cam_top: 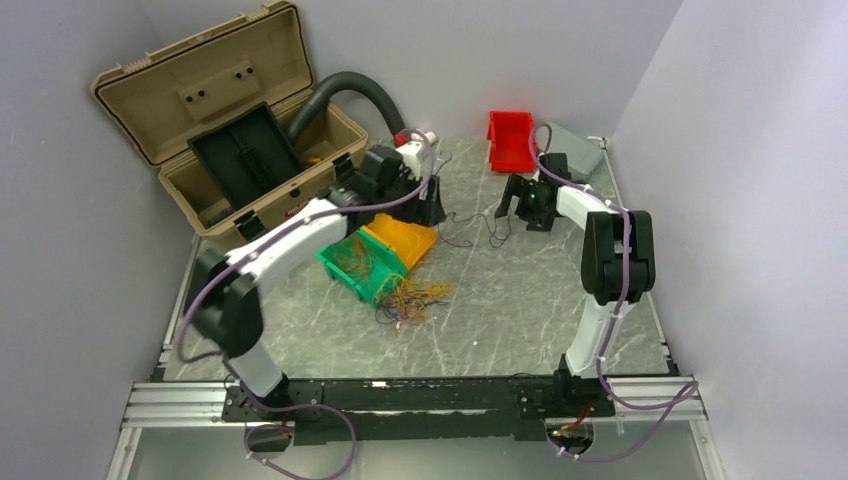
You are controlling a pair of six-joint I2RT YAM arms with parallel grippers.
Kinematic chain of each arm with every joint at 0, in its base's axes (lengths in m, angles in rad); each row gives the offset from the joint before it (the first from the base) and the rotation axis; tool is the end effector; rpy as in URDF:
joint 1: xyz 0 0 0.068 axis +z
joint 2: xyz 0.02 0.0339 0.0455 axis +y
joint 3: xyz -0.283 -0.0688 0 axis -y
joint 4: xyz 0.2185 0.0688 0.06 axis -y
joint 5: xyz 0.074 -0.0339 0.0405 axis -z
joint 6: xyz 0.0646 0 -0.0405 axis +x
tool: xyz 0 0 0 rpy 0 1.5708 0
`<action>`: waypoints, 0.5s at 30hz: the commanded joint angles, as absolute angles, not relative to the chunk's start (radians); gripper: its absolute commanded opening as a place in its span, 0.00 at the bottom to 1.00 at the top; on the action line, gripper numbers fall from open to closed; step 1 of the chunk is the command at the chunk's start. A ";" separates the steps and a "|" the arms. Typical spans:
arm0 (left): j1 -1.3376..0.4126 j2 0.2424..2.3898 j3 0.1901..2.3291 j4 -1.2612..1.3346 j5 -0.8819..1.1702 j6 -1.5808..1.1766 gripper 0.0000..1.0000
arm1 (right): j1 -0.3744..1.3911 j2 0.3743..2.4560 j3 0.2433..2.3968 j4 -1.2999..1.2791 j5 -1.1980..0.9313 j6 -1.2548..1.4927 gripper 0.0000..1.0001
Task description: Untangle the cables
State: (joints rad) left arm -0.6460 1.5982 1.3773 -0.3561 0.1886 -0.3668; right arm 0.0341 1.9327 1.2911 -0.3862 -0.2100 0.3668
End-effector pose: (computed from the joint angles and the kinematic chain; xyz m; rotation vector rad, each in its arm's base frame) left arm 0.2876 -0.2320 0.3321 0.4255 2.2024 -0.7745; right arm 0.4013 0.0272 0.1780 0.3581 2.5969 0.4159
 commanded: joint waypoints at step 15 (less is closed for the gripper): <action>-0.590 2.178 1.914 -0.449 0.278 -0.441 0.71 | 0.123 1.973 1.226 -0.256 -0.383 0.387 0.97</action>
